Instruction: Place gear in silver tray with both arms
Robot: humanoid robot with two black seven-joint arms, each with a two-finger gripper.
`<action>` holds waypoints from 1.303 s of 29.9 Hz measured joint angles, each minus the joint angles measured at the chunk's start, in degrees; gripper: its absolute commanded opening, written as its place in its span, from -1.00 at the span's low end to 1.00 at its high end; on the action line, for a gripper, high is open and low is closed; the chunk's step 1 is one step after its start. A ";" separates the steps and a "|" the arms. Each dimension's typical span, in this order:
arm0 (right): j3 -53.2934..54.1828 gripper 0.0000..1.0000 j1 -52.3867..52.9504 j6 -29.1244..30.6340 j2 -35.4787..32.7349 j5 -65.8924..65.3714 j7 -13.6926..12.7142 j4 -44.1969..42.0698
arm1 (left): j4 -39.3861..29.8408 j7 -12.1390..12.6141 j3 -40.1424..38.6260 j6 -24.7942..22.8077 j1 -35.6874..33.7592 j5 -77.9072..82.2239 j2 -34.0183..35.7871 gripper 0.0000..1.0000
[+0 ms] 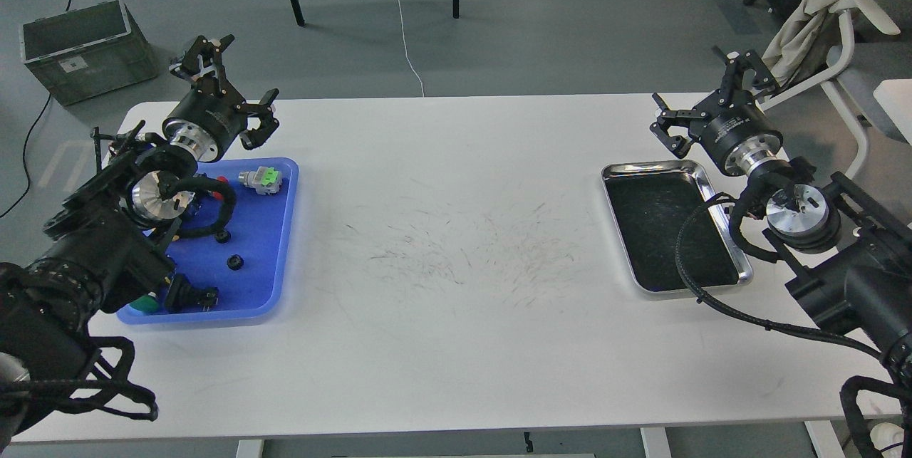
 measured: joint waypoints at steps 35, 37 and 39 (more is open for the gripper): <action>-0.17 0.98 0.78 0.60 -0.26 -0.01 -0.15 0.01 | 0.05 0.72 2.77 -0.58 -1.65 1.05 2.32 0.96; -0.18 0.98 0.80 0.62 -0.38 -0.01 -0.15 0.00 | 0.05 0.79 3.42 -0.58 -1.64 1.05 2.52 0.96; -0.18 0.98 0.80 0.62 -0.82 -0.01 -0.17 0.00 | 0.06 0.79 3.80 -0.58 -1.64 1.08 2.66 0.96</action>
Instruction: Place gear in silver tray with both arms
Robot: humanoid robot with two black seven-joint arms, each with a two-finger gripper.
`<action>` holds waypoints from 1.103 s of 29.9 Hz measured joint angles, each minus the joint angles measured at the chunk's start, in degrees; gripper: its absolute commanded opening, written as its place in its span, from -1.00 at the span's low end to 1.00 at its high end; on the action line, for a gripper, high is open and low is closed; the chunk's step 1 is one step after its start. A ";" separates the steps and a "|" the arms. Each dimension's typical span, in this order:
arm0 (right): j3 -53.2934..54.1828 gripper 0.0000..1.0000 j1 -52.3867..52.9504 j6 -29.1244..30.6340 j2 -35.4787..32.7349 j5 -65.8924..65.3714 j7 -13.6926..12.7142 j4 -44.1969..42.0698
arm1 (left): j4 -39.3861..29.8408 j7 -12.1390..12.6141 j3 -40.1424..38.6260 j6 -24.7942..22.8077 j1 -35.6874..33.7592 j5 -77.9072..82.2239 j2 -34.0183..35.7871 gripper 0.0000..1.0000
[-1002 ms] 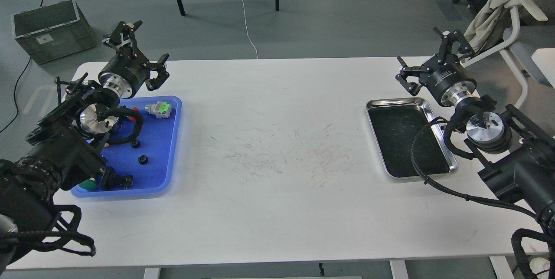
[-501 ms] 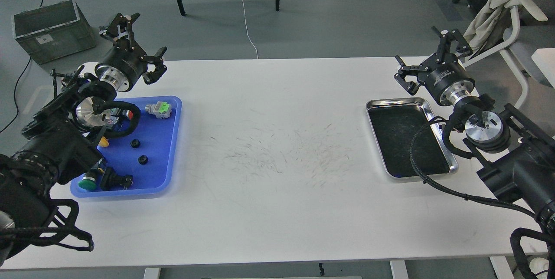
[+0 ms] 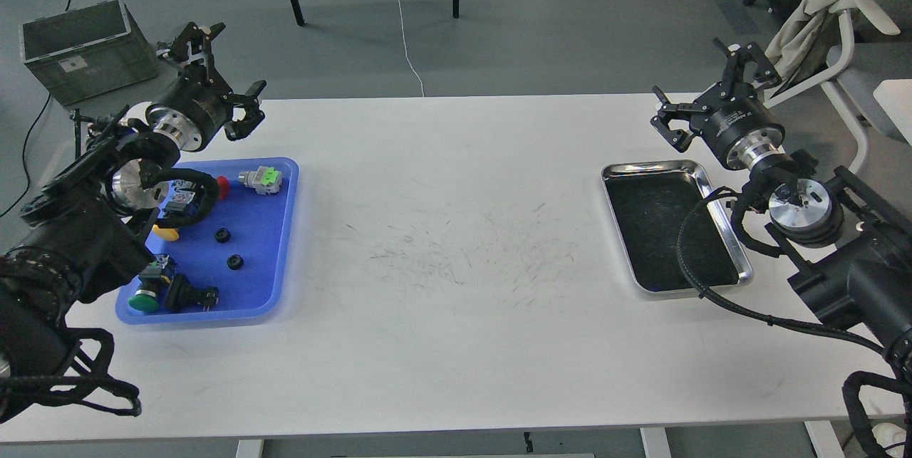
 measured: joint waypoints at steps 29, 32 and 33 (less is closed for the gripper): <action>-0.97 0.98 2.04 -0.01 -4.70 -0.60 -0.77 -0.28 | -14.49 0.11 21.22 0.00 -6.82 18.90 10.96 0.96; -1.07 0.98 2.05 -0.01 -4.64 -0.80 -0.77 -0.36 | -22.51 0.26 21.94 0.01 -7.30 26.15 15.52 0.96; -1.12 0.98 2.05 -0.01 -4.63 -0.83 -0.76 -0.38 | -26.10 0.44 22.00 0.01 -7.35 29.14 17.67 0.96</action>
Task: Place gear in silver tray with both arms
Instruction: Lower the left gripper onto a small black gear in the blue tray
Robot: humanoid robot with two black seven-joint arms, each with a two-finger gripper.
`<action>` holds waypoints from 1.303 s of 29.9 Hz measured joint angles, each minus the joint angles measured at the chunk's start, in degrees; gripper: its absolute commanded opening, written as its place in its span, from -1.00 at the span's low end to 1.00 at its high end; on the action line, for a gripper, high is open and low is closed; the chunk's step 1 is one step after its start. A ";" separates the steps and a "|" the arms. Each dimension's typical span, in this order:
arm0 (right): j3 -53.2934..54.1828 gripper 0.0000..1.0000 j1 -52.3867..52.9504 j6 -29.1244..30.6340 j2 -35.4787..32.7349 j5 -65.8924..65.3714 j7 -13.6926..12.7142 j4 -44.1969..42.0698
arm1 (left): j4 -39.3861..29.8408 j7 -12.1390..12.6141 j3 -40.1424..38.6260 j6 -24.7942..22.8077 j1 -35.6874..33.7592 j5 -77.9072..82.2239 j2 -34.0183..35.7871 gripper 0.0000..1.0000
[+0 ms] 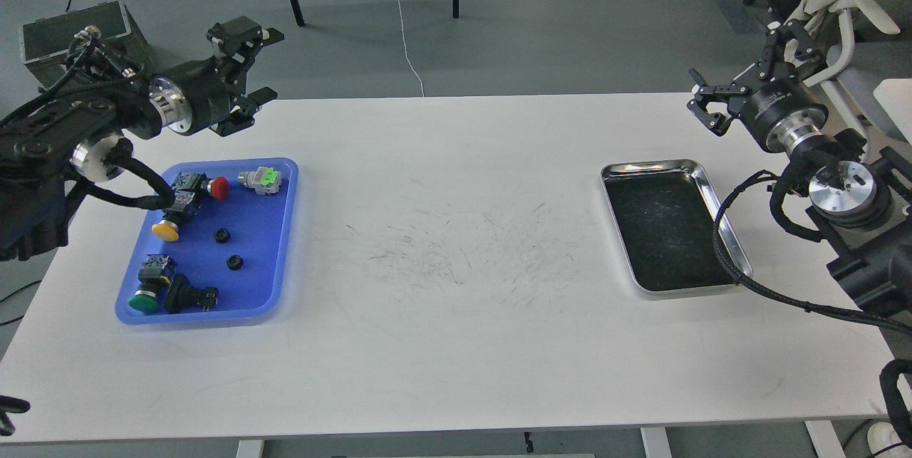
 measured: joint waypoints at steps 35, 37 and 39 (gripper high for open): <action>-1.35 0.98 -0.02 0.45 -1.38 -0.30 0.71 0.03 | -30.09 4.34 0.67 14.68 14.85 67.06 15.87 0.94; -1.35 0.98 -0.02 0.45 -1.60 -0.30 0.72 -0.05 | -28.02 4.33 0.67 14.88 15.08 67.06 14.52 0.94; -1.35 0.98 -0.02 0.46 -1.92 -0.30 0.73 -0.07 | -26.49 4.33 0.67 15.26 15.39 67.06 13.79 0.94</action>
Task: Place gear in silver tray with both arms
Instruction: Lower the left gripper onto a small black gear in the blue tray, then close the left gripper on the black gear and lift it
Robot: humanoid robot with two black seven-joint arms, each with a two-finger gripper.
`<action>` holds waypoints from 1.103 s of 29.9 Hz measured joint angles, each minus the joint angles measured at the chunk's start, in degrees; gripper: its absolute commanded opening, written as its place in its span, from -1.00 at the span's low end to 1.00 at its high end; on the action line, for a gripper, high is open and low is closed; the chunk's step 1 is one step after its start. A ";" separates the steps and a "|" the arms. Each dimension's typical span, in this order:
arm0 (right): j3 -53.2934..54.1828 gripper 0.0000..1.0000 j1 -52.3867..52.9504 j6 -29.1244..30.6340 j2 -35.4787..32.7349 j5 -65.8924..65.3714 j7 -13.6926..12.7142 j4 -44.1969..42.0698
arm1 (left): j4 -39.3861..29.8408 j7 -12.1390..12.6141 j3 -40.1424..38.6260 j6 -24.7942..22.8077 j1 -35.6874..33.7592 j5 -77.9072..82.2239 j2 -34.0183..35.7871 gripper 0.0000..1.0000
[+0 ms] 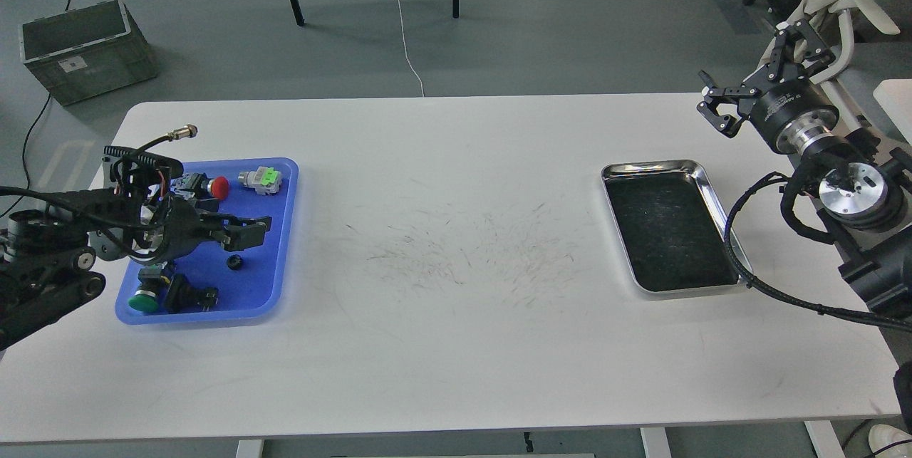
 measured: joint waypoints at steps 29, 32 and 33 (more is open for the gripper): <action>0.63 0.98 -0.55 2.06 -0.53 0.00 0.24 -0.67 | 16.63 -1.50 0.01 4.44 3.54 -0.33 -8.72 0.50; 0.63 0.98 -0.55 1.96 -0.53 0.00 0.24 -0.71 | 17.02 -1.50 0.04 4.54 3.71 -0.25 -8.93 0.31; 0.63 0.98 -0.55 1.94 -0.52 0.00 0.24 -0.71 | 17.08 -1.50 0.07 4.54 3.74 -0.20 -8.94 0.25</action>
